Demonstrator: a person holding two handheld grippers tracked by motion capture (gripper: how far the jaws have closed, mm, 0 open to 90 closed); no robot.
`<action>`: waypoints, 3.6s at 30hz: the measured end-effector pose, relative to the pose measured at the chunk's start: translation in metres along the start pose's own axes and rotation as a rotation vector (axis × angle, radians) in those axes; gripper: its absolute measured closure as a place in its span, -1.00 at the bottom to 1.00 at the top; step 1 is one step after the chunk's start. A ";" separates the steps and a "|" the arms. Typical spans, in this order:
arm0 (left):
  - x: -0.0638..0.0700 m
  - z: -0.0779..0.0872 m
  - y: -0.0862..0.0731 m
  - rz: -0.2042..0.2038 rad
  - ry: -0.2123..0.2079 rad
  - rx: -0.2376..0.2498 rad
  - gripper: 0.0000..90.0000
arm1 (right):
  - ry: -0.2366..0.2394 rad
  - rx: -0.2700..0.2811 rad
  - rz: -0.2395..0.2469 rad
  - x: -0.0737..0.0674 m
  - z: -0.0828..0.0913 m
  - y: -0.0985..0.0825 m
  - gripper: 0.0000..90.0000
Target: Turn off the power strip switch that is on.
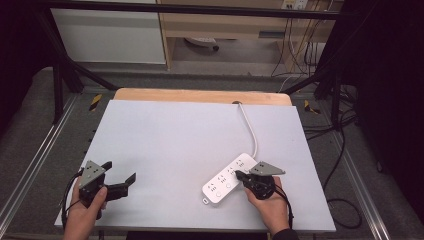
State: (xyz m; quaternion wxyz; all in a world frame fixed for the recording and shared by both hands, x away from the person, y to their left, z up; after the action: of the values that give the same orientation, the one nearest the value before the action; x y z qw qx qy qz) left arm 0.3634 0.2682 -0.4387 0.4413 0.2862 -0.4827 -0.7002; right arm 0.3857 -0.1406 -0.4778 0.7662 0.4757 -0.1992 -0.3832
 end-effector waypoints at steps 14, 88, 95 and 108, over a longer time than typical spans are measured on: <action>0.001 0.000 0.000 0.000 0.001 0.000 -0.87 | 0.000 0.002 0.005 0.000 0.000 0.000 1.00; -0.001 -0.001 0.000 0.002 -0.001 0.001 -0.87 | 0.020 0.026 0.036 -0.008 0.001 0.003 1.00; -0.001 0.000 0.000 0.000 0.000 0.000 -0.87 | 0.015 0.047 0.019 -0.005 0.005 0.006 1.00; -0.001 0.000 0.000 0.003 0.001 0.000 -0.87 | 0.006 0.073 -0.016 0.000 0.010 0.010 0.84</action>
State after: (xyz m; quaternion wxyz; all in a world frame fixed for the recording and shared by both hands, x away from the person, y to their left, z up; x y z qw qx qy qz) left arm 0.3642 0.2691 -0.4391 0.4425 0.2858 -0.4832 -0.6993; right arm 0.3834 -0.1439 -0.4647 0.7458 0.5062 -0.2070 -0.3805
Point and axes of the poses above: each handheld gripper's, and its own axes: z roughly backward along the jaws, y roughly out of its top, x roughly to its right, the point moved 6 cm from there along -z, roughly forward along the jaws, and after that the axes turned 4 degrees about x, right-handed, at the moved point
